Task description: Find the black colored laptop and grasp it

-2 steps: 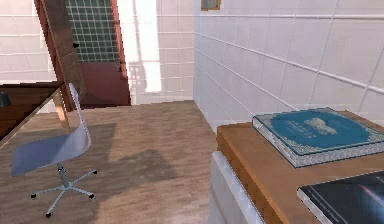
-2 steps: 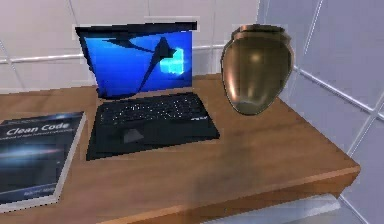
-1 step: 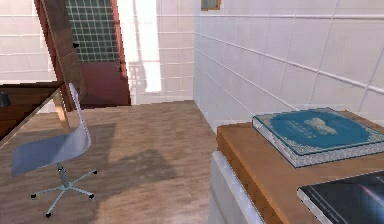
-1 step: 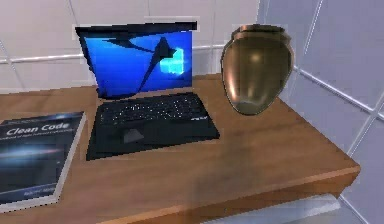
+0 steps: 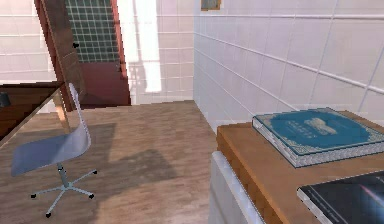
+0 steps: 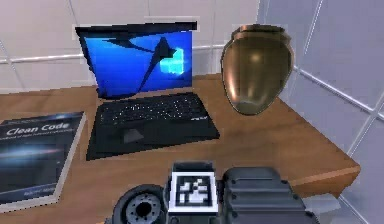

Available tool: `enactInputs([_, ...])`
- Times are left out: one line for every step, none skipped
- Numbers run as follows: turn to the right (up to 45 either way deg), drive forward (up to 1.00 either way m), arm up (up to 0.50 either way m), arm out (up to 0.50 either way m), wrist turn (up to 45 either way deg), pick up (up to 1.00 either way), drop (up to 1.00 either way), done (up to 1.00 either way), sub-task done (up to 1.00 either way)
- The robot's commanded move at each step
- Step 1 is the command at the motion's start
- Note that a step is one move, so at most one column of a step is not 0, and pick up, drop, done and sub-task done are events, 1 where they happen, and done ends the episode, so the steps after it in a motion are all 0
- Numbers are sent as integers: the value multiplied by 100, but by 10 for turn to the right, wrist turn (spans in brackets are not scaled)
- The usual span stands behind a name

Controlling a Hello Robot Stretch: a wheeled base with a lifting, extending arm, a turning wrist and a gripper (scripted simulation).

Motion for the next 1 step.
enactInputs([0, 0, 0, 10, 0, 0, 0, 0, 0])
